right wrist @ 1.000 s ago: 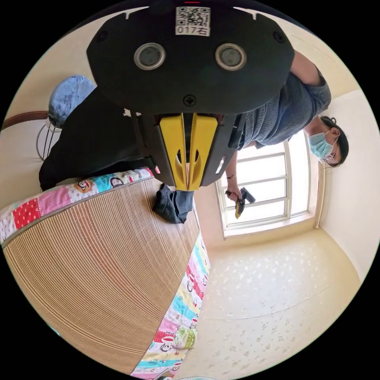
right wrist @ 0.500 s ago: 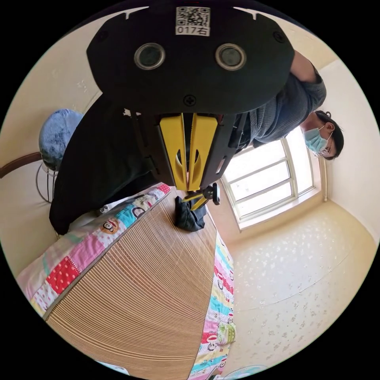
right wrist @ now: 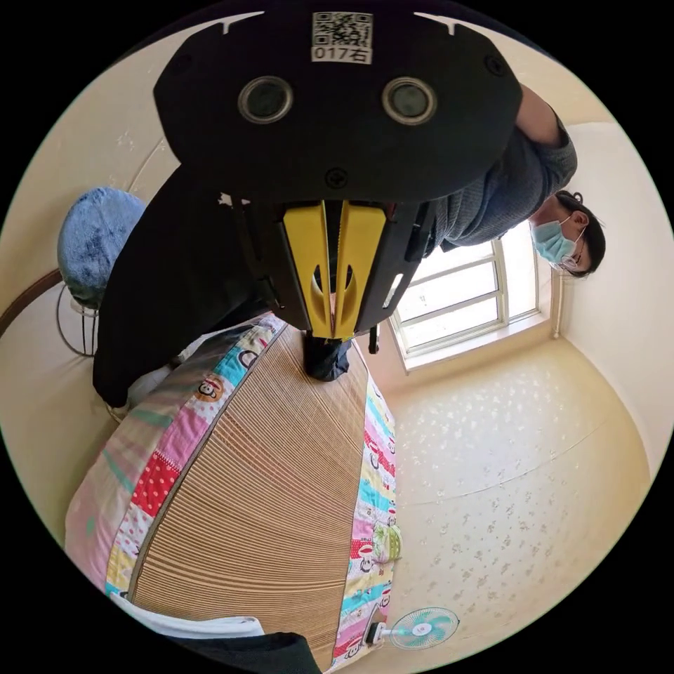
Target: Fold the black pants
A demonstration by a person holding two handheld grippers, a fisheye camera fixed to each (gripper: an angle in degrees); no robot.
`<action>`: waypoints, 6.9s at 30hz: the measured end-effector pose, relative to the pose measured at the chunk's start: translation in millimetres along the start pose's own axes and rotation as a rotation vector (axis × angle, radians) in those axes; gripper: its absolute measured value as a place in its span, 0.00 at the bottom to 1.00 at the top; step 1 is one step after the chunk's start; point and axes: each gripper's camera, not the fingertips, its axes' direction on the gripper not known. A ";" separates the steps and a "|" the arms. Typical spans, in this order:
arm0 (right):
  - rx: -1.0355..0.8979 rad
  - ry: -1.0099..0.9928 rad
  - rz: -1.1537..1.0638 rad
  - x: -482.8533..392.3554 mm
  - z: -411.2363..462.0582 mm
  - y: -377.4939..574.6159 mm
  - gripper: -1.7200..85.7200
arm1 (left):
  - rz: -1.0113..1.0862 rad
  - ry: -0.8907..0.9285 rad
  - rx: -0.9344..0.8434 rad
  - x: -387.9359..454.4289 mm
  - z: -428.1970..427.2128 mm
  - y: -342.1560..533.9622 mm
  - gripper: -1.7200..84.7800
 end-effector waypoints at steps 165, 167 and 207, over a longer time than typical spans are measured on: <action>-1.025 0.397 -0.878 -318.9 115.1 -332.3 0.05 | -0.368 0.647 0.225 -390.5 80.2 -63.7 0.07; -1.124 0.344 -0.824 -313.3 117.1 -353.8 0.06 | -0.332 0.655 0.268 -387.2 72.3 -52.8 0.06; -0.341 0.561 -1.016 -362.5 498.1 -560.9 0.08 | -0.747 0.784 0.368 -558.5 77.1 181.8 0.06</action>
